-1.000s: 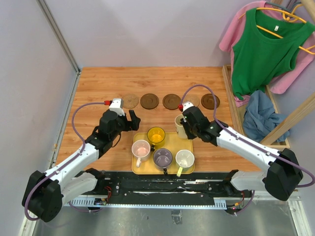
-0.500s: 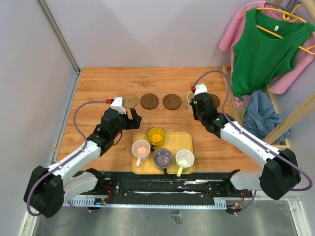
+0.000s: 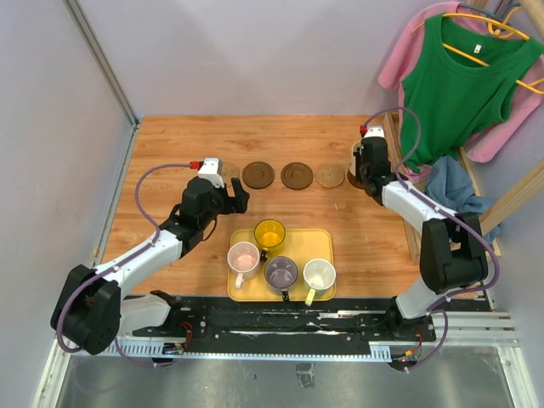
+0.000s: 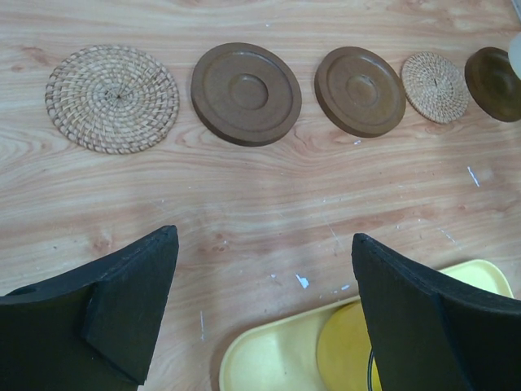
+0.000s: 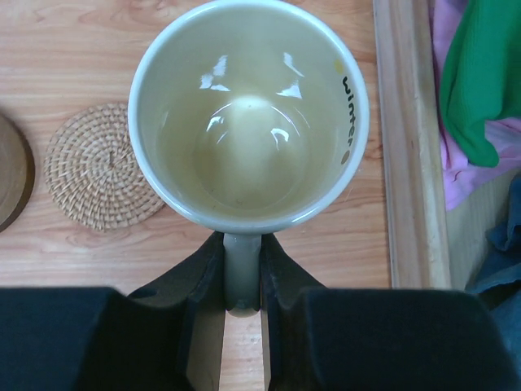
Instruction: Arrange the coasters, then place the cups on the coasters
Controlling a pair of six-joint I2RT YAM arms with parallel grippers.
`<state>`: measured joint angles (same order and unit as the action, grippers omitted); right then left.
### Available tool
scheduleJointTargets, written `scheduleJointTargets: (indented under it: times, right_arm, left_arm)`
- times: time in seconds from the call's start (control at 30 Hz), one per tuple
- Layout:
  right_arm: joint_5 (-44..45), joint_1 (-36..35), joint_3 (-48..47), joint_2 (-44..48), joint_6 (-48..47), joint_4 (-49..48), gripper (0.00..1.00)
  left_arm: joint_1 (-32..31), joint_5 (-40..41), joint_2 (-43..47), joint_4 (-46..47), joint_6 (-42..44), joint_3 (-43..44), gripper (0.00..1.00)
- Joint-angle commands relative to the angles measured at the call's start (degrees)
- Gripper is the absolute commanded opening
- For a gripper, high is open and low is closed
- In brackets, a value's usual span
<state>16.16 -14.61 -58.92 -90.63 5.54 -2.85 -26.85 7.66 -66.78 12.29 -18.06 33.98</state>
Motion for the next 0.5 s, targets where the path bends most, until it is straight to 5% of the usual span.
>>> scheduleJointTargets:
  times: [0.0,0.47]
  right_arm:
    - [-2.2,3.1,-4.8,-1.0,-0.8,-8.1,0.01]
    - [-6.7,8.0,-4.6,-5.3,1.1,-10.3,0.01]
  left_arm:
    - [0.8,-0.3,-2.0,3.7,-0.1,1.8,0.91]
    - [2.4,-2.5,-6.1,4.4,-2.0,2.2,0.91]
